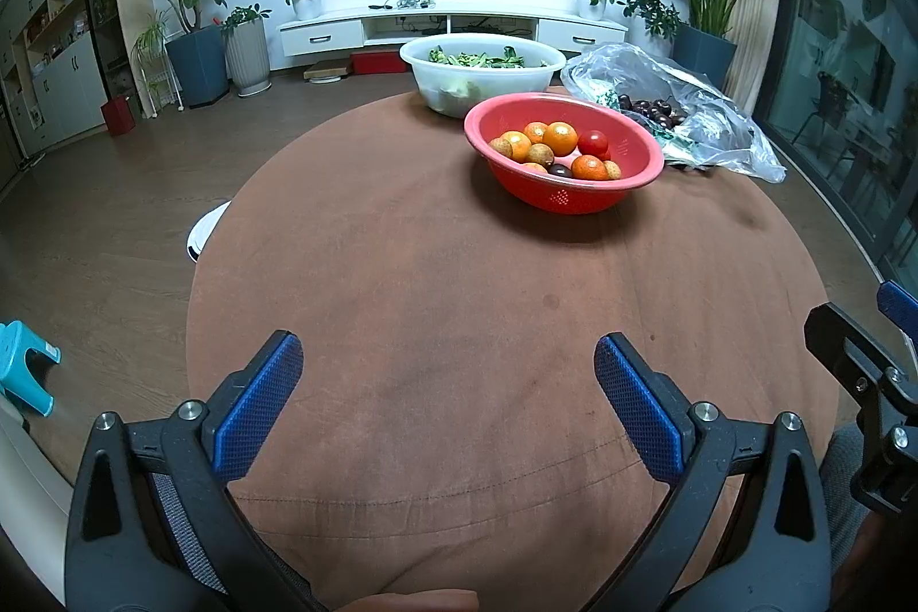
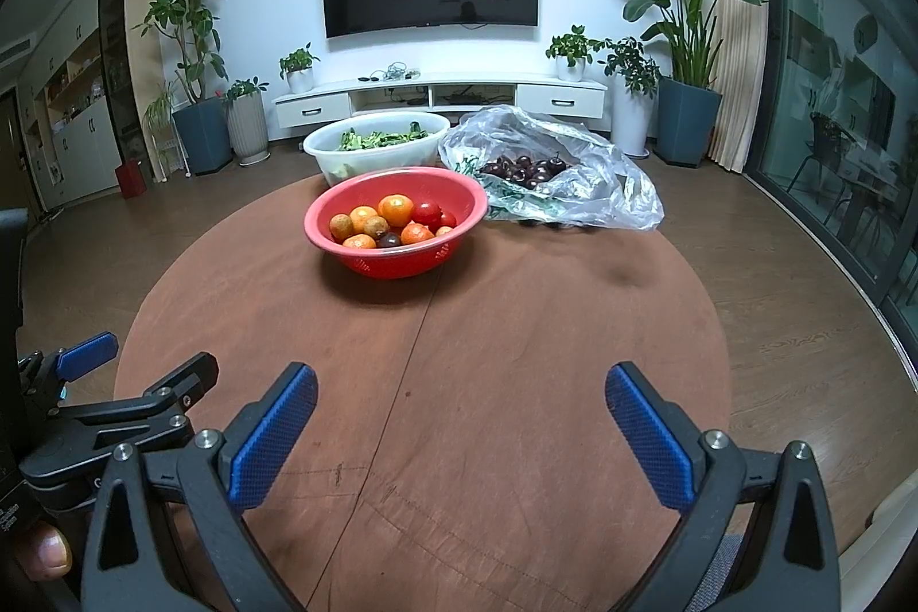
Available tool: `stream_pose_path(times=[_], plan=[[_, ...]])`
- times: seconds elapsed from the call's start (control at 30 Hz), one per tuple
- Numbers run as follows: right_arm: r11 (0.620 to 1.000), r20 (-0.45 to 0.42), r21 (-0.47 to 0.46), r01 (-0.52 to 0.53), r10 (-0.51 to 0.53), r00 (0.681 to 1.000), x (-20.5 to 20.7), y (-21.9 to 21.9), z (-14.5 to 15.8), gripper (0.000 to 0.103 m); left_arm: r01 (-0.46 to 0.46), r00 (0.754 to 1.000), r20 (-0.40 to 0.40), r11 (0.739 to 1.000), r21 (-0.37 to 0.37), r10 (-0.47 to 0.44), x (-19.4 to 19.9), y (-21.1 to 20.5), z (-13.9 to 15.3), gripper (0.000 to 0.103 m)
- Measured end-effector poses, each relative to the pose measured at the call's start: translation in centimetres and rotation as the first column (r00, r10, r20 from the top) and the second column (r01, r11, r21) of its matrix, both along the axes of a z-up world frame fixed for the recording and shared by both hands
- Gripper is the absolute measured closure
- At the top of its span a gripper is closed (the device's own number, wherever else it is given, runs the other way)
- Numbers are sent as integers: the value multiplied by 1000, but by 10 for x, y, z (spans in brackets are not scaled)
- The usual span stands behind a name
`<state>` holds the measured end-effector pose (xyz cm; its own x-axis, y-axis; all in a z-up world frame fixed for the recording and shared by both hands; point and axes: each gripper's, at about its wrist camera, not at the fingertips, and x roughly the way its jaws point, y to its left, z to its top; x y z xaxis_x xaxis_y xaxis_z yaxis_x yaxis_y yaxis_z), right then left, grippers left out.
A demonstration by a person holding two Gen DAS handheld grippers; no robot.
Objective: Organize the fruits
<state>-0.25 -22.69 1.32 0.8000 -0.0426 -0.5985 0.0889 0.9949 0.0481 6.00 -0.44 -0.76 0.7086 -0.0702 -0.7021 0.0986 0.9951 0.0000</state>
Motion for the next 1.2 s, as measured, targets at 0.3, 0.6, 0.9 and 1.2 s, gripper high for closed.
stream_pose_path(times=[0.3, 0.6, 0.9, 1.2], plan=[[1000, 0, 0, 0, 0, 1000, 0, 0, 1, 0, -1, 1000, 0, 1000, 0, 1, -1, 0, 0, 0], [1000, -1, -1, 0, 0, 1000, 0, 0, 1, 0, -1, 1000, 1, 1000, 0, 1, 0, 0, -1, 0], [1000, -1, -1, 0, 0, 1000, -1, 1, 2, 0, -1, 1000, 1, 1000, 0, 1, -1, -1, -1, 0], [1000, -2, -1, 0, 0, 1000, -1, 1, 3, 0, -2, 1000, 1, 1000, 0, 2, 0, -1, -1, 0]])
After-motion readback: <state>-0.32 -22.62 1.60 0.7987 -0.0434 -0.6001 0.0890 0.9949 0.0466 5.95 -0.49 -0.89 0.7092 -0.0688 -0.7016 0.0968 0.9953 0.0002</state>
